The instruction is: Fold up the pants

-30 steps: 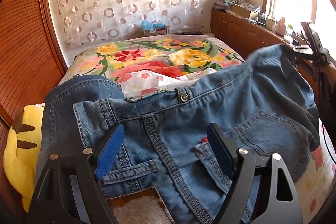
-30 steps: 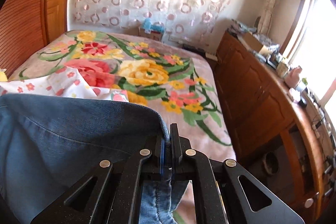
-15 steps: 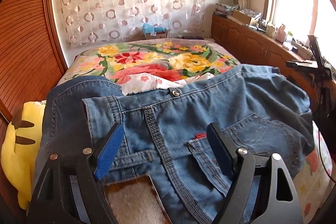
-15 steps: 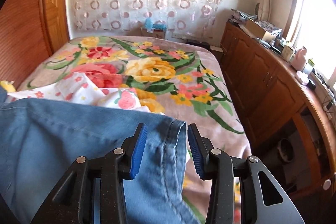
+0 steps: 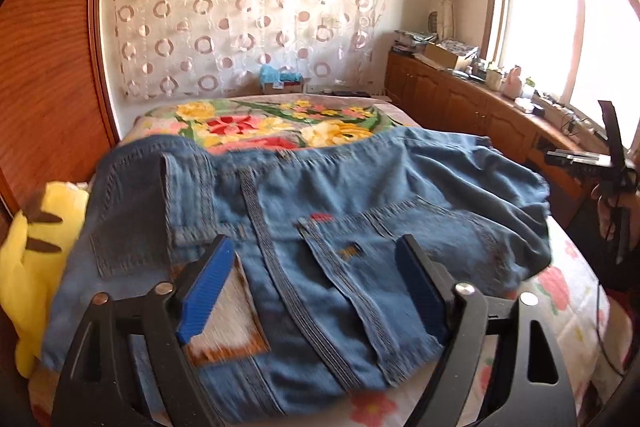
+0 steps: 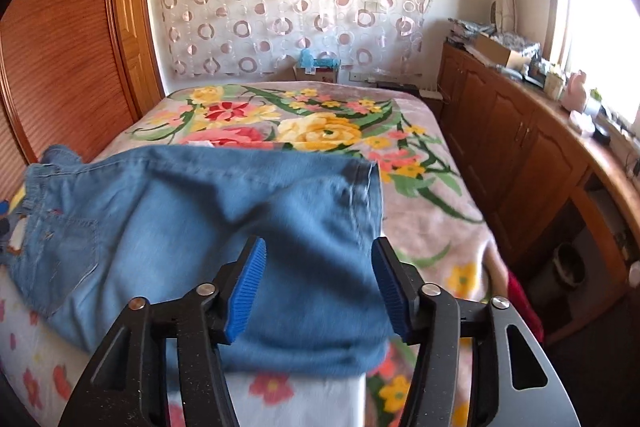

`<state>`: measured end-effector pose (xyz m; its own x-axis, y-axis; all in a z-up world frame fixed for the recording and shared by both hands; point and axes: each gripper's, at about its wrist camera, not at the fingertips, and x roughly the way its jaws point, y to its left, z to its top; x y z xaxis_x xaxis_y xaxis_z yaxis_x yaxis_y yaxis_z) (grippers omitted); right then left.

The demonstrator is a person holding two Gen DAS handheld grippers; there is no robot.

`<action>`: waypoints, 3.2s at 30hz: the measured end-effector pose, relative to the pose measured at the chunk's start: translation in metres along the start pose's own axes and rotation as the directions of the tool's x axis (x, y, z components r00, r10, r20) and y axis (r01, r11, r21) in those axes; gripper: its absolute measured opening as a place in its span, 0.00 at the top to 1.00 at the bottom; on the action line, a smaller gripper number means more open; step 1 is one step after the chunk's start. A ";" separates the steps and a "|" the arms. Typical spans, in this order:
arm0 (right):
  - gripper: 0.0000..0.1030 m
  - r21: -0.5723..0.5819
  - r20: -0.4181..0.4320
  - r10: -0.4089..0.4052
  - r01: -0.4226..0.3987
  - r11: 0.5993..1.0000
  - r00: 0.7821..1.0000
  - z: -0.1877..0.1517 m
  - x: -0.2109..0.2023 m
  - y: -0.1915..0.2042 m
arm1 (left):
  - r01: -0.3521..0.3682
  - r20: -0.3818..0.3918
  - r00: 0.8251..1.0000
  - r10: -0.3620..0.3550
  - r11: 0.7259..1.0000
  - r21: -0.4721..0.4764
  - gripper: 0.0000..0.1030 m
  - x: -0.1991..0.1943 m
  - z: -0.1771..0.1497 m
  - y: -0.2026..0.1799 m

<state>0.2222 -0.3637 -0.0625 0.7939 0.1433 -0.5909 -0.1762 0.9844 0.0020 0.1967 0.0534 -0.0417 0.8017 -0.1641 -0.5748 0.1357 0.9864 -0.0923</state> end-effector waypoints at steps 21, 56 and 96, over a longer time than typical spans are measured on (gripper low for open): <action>0.27 0.195 -0.098 0.015 0.004 0.981 0.995 -0.061 -0.016 -0.028 | 0.048 -0.061 0.997 -0.047 0.999 0.013 0.09 -0.029 -0.048 -0.031; 0.94 0.344 -0.146 0.017 0.035 0.938 0.989 -0.036 0.021 -0.027 | -0.011 -0.079 0.997 0.012 1.000 0.012 0.09 -0.032 -0.064 -0.011; 0.96 0.058 0.086 -0.032 0.027 0.998 0.996 -0.019 -0.063 0.012 | -0.036 0.077 0.996 0.038 0.999 -0.018 0.94 -0.094 -0.012 0.030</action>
<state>0.1589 -0.3626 -0.0400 0.8462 0.1200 -0.5192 -0.1206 0.9922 0.0329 0.1183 0.0979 -0.0004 0.8486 -0.1267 -0.5137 0.0961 0.9917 -0.0858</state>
